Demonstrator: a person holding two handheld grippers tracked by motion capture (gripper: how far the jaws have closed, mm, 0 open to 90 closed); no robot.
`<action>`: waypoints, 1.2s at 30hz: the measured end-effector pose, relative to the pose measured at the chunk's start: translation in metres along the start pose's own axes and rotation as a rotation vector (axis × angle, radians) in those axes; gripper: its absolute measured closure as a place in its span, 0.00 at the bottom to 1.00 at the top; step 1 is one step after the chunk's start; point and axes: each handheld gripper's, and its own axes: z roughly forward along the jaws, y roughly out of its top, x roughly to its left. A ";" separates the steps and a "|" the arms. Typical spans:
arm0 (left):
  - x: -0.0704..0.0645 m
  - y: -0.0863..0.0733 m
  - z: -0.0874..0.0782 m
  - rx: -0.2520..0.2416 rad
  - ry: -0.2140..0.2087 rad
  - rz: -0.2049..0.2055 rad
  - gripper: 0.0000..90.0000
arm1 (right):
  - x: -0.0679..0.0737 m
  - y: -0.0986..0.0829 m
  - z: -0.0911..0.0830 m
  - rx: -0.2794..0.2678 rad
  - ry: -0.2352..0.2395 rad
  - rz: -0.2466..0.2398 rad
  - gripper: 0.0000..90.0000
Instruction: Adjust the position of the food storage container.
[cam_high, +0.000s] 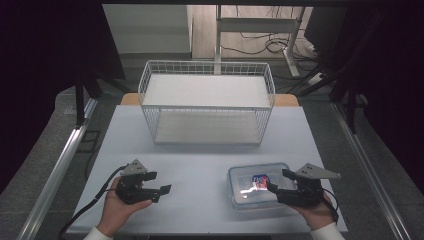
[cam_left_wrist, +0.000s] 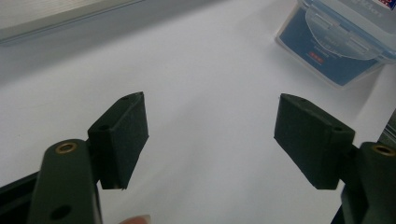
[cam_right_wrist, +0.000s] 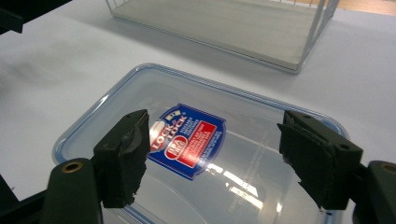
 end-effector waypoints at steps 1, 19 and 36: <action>0.000 0.000 0.001 0.000 -0.001 -0.002 0.28 | -0.001 0.000 -0.001 0.002 -0.003 0.002 0.28; 0.001 0.000 0.002 0.010 0.007 0.002 0.29 | -0.050 -0.002 -0.036 0.149 -0.206 0.148 0.49; 0.000 -0.001 0.004 0.028 0.017 0.008 0.29 | -0.066 -0.027 -0.018 0.400 -0.196 0.118 0.99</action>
